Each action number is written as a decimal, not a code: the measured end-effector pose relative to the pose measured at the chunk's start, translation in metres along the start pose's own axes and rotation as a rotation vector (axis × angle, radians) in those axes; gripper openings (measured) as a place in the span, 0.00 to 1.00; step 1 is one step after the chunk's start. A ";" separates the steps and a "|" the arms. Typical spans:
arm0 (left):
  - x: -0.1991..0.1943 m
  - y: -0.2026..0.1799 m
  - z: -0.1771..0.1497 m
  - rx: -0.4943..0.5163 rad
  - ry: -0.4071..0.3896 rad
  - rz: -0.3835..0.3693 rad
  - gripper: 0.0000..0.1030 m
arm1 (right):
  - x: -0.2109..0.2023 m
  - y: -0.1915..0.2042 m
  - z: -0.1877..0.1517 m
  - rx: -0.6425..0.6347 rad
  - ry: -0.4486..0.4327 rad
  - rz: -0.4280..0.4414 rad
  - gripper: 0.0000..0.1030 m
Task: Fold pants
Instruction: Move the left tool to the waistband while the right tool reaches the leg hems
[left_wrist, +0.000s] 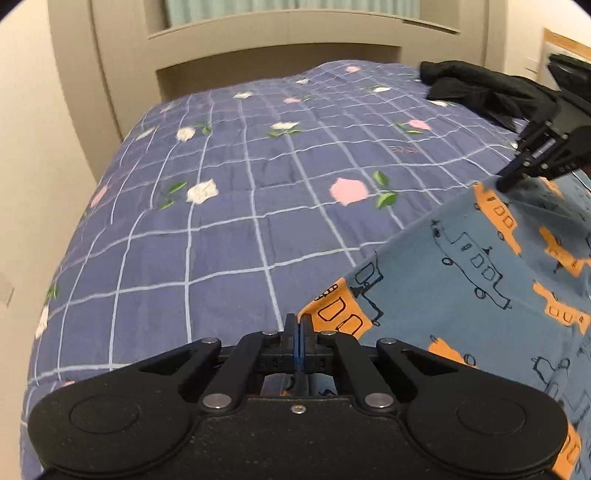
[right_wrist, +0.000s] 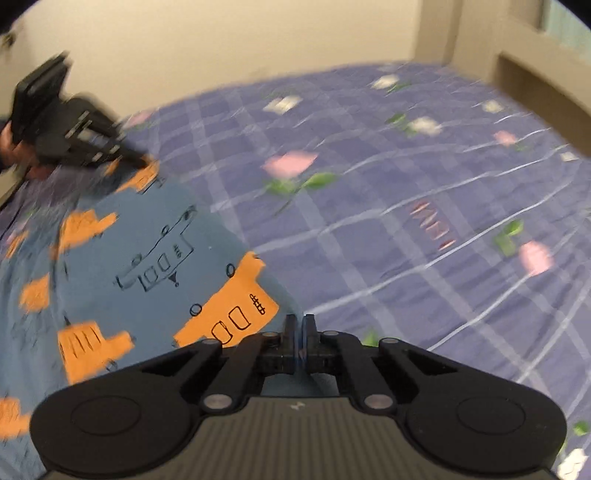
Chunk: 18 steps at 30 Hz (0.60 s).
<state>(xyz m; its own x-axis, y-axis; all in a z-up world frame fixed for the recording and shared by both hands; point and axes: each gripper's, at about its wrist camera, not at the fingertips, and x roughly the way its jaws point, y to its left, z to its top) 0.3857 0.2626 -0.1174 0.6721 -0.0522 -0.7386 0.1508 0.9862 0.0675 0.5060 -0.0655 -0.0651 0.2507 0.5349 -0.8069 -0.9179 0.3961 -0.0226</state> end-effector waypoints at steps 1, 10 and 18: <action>0.005 -0.004 0.001 0.012 0.025 0.018 0.04 | 0.001 -0.003 0.002 0.020 -0.003 -0.002 0.03; -0.033 -0.039 0.019 0.065 -0.087 0.059 0.66 | -0.059 -0.048 -0.027 0.153 -0.089 -0.123 0.68; -0.010 -0.171 0.064 0.156 -0.113 -0.249 0.66 | -0.144 -0.137 -0.143 0.391 0.025 -0.320 0.63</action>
<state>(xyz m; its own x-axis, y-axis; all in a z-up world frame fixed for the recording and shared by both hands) 0.3998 0.0842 -0.0789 0.6755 -0.3146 -0.6668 0.4242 0.9056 0.0025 0.5512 -0.3037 -0.0302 0.4888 0.3252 -0.8095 -0.6116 0.7894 -0.0522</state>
